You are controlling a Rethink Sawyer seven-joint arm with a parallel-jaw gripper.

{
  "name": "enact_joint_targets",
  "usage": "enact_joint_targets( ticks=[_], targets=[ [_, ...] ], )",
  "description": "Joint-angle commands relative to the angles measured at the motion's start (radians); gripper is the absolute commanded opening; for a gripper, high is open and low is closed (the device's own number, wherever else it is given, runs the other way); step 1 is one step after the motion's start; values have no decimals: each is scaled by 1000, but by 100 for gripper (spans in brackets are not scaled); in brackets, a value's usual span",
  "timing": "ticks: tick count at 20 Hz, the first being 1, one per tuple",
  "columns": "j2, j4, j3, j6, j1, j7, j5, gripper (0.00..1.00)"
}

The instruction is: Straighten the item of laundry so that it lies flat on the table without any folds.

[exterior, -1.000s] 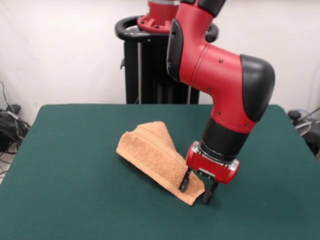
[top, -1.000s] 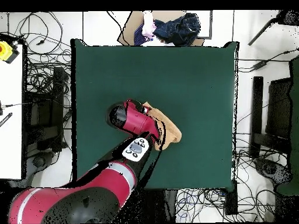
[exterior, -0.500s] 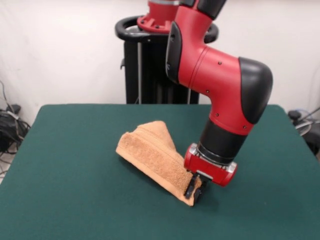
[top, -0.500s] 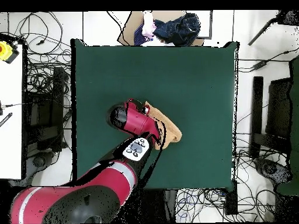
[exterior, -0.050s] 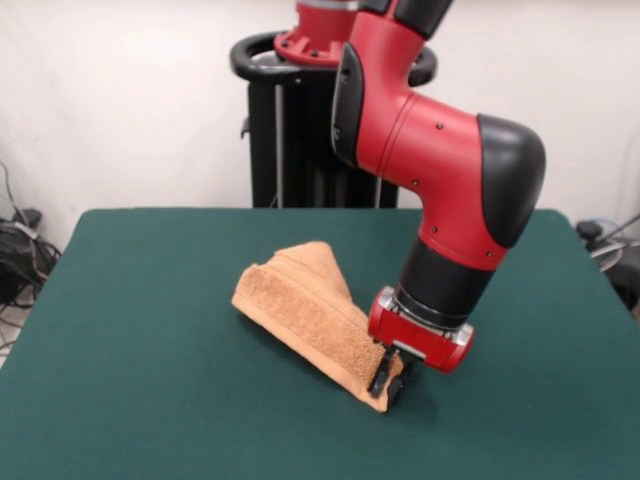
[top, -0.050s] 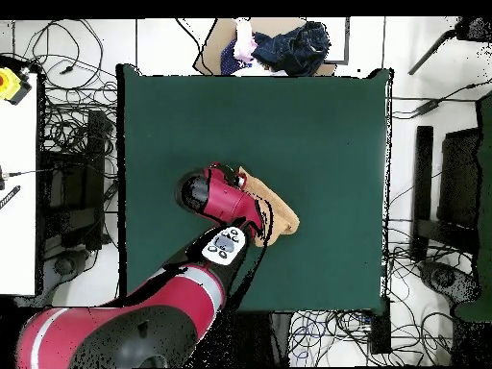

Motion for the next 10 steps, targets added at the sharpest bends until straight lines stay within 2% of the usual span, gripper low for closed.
enact_joint_targets(
  ticks=[1, 6, 10],
  targets=[
    [41, 79, 98, 53, -27, 286, 56, 0],
    [-5, 92, 75, 97, -21, 275, 45, 0],
    [-79, 134, 89, 123, -33, 254, 30, 0]
  ],
)
